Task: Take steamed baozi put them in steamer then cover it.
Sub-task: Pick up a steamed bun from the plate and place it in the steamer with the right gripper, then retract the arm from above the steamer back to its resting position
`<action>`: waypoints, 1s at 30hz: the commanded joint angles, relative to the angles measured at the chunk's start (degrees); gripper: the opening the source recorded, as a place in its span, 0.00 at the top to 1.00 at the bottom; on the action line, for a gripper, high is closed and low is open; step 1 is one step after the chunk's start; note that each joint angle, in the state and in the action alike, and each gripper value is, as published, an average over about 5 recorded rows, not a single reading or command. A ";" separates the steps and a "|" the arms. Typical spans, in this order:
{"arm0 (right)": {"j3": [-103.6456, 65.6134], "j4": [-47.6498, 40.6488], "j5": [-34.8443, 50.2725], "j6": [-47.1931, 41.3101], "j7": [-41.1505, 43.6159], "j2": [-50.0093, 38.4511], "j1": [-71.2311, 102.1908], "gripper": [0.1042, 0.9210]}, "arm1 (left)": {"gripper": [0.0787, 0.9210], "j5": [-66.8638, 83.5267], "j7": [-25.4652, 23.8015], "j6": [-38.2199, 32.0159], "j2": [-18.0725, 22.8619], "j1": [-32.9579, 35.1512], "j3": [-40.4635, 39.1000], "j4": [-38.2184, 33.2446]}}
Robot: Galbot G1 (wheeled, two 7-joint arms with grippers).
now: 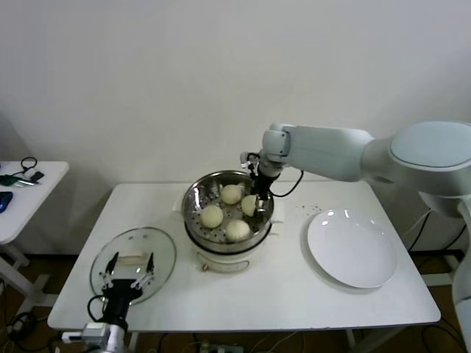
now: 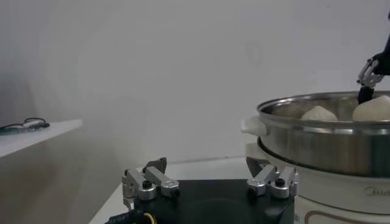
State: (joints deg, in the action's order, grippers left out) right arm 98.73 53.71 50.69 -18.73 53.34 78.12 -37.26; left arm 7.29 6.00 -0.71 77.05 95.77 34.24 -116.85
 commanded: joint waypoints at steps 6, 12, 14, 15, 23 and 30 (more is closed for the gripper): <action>-1.18 -0.93 -1.47 0.16 -0.12 0.08 1.81 0.17 | 0.12 -0.07 0.01 -0.11 0.28 0.17 0.12 -0.05; -1.75 -0.07 -1.38 0.44 0.20 -1.06 0.34 0.12 | 0.12 -0.04 0.00 -0.29 0.20 0.29 0.21 0.09; -1.86 0.32 -0.98 0.61 0.33 -1.70 -0.48 0.12 | 0.12 -0.02 0.00 -0.29 0.17 0.24 0.20 0.05; -1.99 0.61 -0.70 0.73 0.50 -2.14 -1.03 0.12 | 0.12 -0.01 0.00 -0.28 0.16 0.21 0.19 0.03; -5.90 3.91 0.84 2.45 0.47 -8.18 -4.77 0.12 | 0.12 -0.18 0.00 -0.29 -0.02 0.13 0.08 -0.17; -12.12 9.60 -0.74 8.67 -8.40 -18.45 -4.64 0.12 | 0.12 -0.79 0.02 -0.17 -0.09 0.28 -0.02 -0.65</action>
State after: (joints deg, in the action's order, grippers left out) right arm 92.87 57.56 50.86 -15.69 52.38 70.49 -40.41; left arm 6.99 6.00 -1.00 77.02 96.13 34.34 -117.27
